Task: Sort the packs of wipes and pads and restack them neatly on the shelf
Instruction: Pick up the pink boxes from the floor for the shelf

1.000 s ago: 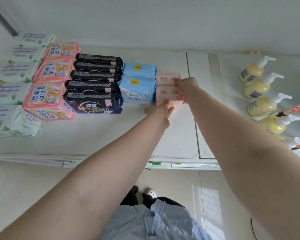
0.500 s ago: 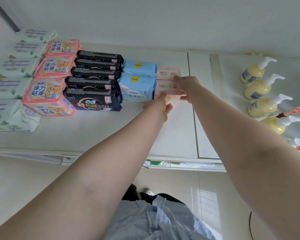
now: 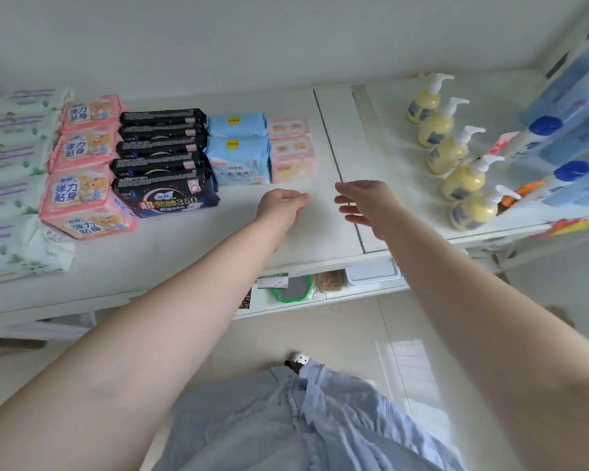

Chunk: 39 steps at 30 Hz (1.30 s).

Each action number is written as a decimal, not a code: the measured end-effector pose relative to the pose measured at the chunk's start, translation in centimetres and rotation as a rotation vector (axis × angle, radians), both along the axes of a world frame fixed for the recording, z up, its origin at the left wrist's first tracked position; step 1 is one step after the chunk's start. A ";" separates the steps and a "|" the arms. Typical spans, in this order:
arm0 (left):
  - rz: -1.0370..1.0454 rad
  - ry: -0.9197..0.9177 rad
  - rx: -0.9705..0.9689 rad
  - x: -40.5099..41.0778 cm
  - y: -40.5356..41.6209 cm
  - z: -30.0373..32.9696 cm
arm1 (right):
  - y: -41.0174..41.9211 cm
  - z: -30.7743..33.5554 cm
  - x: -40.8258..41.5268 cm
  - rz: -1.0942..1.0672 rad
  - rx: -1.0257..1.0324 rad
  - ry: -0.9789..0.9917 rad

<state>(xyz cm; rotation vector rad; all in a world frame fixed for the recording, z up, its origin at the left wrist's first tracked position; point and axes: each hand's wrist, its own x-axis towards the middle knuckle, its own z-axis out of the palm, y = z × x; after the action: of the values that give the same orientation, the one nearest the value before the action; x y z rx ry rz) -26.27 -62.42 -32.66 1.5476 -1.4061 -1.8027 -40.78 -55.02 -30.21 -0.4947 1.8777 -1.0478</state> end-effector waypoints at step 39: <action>-0.437 -0.432 0.282 -0.3 45.2 -19.6 | 54.9 -18.6 -2.2 -0.212 0.501 -0.162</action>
<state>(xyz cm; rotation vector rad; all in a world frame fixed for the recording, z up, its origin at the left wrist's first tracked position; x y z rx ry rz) -26.52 -17.21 -52.28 1.9859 -1.8718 -2.0691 -42.94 -0.15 -48.85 0.0789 1.9822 -0.6835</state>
